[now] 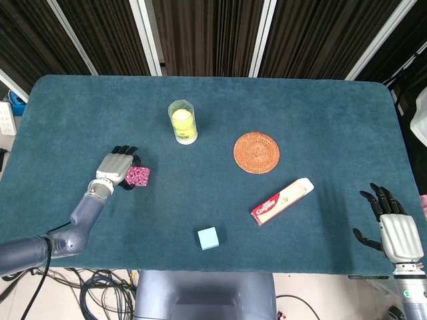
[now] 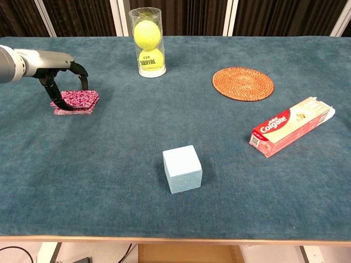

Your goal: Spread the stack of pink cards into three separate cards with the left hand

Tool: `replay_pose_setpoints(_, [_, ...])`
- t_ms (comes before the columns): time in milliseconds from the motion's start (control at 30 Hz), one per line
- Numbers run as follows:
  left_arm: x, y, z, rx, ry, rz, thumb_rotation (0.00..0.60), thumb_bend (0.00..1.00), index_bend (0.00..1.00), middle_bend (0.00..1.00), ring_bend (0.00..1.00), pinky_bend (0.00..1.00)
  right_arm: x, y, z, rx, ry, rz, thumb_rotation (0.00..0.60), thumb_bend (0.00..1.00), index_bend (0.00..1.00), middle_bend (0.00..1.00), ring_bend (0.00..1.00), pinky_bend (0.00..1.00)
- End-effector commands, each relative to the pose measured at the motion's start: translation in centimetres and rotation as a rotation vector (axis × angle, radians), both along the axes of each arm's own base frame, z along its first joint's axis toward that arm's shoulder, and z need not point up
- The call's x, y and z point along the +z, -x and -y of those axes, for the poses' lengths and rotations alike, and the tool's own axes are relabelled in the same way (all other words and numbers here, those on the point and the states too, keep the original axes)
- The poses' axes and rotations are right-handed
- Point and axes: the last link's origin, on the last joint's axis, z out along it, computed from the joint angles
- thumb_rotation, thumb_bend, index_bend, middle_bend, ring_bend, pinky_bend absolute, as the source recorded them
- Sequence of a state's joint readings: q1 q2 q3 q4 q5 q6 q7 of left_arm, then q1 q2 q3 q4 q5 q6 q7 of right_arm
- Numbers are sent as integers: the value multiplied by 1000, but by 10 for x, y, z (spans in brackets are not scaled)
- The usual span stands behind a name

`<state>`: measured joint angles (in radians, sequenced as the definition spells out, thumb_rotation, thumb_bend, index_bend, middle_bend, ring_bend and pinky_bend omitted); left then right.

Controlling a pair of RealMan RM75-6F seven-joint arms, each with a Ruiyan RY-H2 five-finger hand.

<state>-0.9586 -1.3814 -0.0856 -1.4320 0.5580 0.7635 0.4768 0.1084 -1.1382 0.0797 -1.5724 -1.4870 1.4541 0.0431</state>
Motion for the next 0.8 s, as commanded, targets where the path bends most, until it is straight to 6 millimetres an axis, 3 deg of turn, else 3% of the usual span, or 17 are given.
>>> replay_pose_setpoints(33, [5,-2,5,-3,11,-2,600,319,531,155,0,0,0,0,0,-1,-1,0,600,215,166,37,46,194])
replay_pose_setpoints(167, [22,1,34,-38,4,-40,600,319,531,155,0,0,1,0,0,3,6,6,600,215,166,37,46,194])
replay_pose_setpoints(400, [28,14,73,-42,6,-67,600,320,531,153,0,0,1,-1,-1,4,4,4,600,214,166,37,46,194])
replay_pose_setpoints(800, [17,14,92,-58,9,-118,600,319,537,146,0,0,2,0,-2,0,8,7,600,214,166,37,46,194])
